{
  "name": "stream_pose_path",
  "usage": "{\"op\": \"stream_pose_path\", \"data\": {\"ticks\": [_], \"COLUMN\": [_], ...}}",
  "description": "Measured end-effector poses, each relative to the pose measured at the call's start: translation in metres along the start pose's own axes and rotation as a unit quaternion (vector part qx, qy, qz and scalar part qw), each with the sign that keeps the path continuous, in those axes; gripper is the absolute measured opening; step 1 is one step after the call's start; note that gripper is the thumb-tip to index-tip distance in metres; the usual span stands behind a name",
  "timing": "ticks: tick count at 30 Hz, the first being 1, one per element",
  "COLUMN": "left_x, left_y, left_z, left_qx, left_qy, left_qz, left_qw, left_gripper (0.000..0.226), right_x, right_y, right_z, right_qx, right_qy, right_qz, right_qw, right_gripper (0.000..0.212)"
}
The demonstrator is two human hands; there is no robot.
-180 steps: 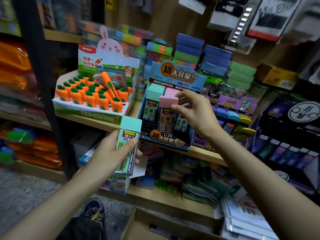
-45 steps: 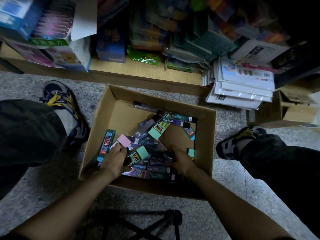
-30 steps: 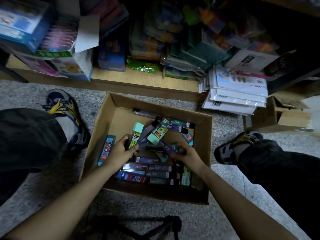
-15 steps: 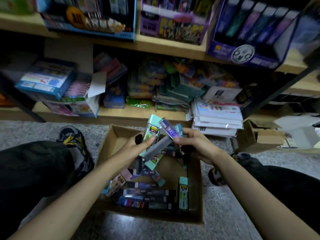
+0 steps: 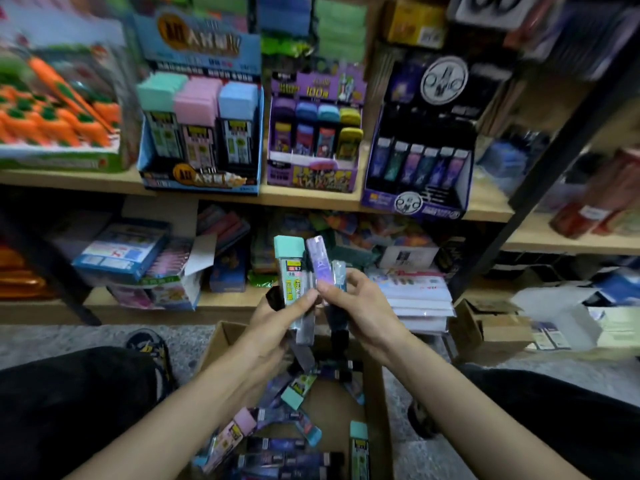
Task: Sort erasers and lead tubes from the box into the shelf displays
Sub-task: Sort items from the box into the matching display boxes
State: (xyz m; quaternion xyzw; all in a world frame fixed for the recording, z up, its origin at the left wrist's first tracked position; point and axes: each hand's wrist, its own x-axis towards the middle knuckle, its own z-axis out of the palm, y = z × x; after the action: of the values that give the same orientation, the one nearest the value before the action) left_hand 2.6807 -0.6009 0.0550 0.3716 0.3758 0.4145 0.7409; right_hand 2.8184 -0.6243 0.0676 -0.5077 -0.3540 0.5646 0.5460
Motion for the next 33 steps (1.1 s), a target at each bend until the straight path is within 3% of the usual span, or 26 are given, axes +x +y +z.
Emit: {"op": "stream_pose_path", "data": {"ticks": [2, 7, 10, 15, 19, 25, 33], "left_x": [0.000, 0.002, 0.006, 0.025, 0.042, 0.064, 0.077], "left_y": [0.016, 0.055, 0.069, 0.091, 0.106, 0.116, 0.116], "left_z": [0.005, 0.017, 0.024, 0.032, 0.028, 0.031, 0.058], "left_qx": [-0.021, 0.002, 0.007, -0.037, -0.040, -0.039, -0.022], "left_qy": [0.006, -0.018, -0.015, -0.001, 0.018, 0.021, -0.003], "left_qz": [0.015, 0.041, 0.049, 0.057, 0.068, 0.089, 0.110], "left_qw": [1.000, 0.999, 0.999, 0.998, 0.997, 0.995, 0.994], "left_gripper": [0.022, 0.046, 0.048, 0.036, 0.042, 0.049, 0.058], "right_x": [-0.003, -0.006, -0.004, 0.005, 0.017, 0.028, 0.025], "right_y": [-0.013, -0.045, -0.060, -0.087, -0.107, -0.137, -0.159], "right_z": [0.002, 0.011, 0.013, -0.002, -0.022, -0.049, -0.105], "right_qx": [-0.029, -0.083, -0.112, 0.009, -0.031, -0.031, -0.233], "right_qy": [-0.020, -0.066, -0.079, -0.161, -0.102, 0.004, 0.108], "right_qz": [-0.003, -0.016, -0.025, -0.016, -0.063, -0.093, -0.089], "right_qw": [0.999, 0.994, 0.990, 0.987, 0.992, 0.995, 0.962], "right_gripper": [0.037, 0.034, 0.036, 0.035, 0.046, 0.019, 0.030]}}
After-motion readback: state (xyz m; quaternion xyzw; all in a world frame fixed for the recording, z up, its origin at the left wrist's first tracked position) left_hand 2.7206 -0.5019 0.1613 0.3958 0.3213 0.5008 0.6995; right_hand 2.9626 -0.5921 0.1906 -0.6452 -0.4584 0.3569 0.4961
